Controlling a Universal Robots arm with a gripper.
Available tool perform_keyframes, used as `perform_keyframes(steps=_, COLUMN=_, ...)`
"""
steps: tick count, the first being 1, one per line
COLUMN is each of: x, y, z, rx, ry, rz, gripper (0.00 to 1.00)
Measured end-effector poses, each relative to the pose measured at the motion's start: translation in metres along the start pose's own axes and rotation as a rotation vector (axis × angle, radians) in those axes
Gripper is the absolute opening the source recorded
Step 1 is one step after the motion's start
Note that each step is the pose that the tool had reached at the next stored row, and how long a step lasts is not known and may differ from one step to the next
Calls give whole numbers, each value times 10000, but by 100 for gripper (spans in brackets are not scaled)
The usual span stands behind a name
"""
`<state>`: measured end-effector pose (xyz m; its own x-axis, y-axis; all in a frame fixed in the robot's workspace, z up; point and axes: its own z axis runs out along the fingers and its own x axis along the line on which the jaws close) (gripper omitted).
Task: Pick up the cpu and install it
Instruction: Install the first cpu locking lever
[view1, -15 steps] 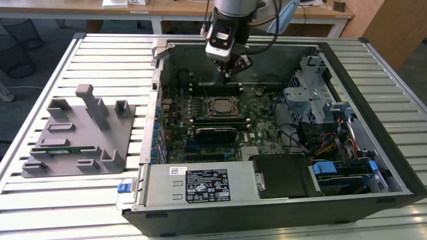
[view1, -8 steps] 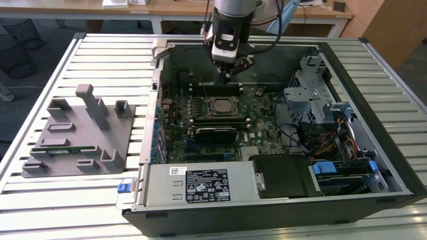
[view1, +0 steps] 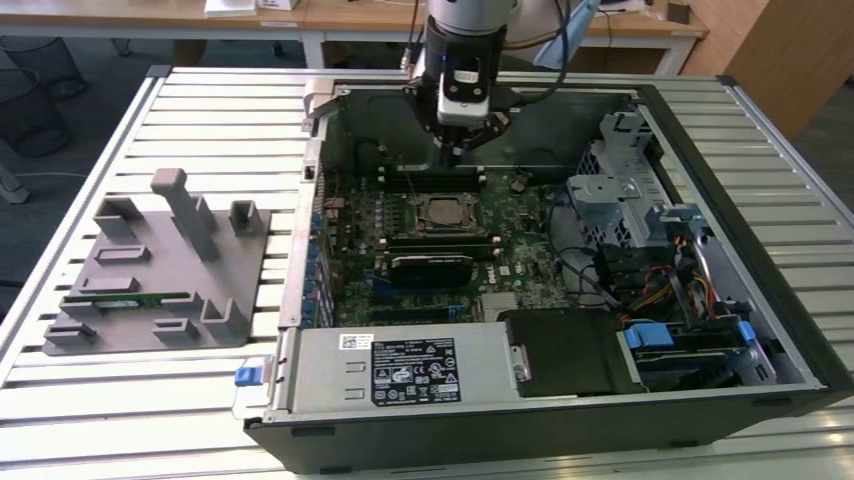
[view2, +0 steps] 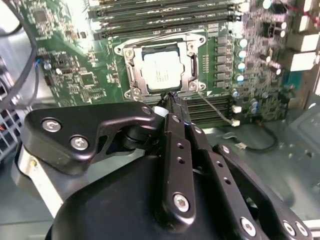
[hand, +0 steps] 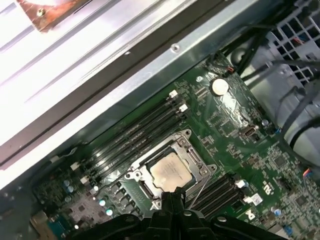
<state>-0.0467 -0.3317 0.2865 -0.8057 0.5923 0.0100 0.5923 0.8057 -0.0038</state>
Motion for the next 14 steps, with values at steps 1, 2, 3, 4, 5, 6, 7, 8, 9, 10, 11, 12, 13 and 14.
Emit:
perform_keyframes(steps=1, x=0, y=0, z=1, rx=2, ry=-1, rz=-179, gripper=11)
perform_keyframes(steps=2, x=0, y=0, z=2, rx=4, ry=-1, rz=-369, gripper=11)
perform_keyframes(steps=3, x=0, y=0, z=3, rx=5, ry=-2, rz=-551, gripper=11)
perform_keyframes(steps=4, x=0, y=0, z=3, rx=7, ry=-3, rz=-728, gripper=11)
perform_keyframes(steps=5, x=0, y=0, z=4, rx=9, ry=-3, rz=-910, gripper=11)
perform_keyframes(steps=6, x=0, y=0, z=5, rx=11, ry=-4, rz=-1089, gripper=11)
perform_keyframes(steps=7, x=0, y=0, z=6, rx=13, ry=-5, rz=-1274, gripper=11)
perform_keyframes(steps=8, x=0, y=0, z=7, rx=15, ry=-6, rz=-1455, gripper=11)
perform_keyframes(steps=9, x=0, y=0, z=8, rx=17, ry=-6, rz=-1634, gripper=11)
perform_keyframes(steps=10, x=0, y=0, z=9, rx=18, ry=-7, rz=-1815, gripper=11)
perform_keyframes(steps=11, x=0, y=0, z=10, rx=20, ry=-8, rz=-2004, gripper=11)
perform_keyframes(steps=12, x=0, y=0, z=11, rx=22, ry=-8, rz=-2185, gripper=11)
perform_keyframes(steps=13, x=0, y=0, z=12, rx=23, ry=-9, rz=-2369, gripper=11)
perform_keyframes(steps=14, x=0, y=0, z=12, rx=26, ry=-10, rz=-2549, gripper=11)
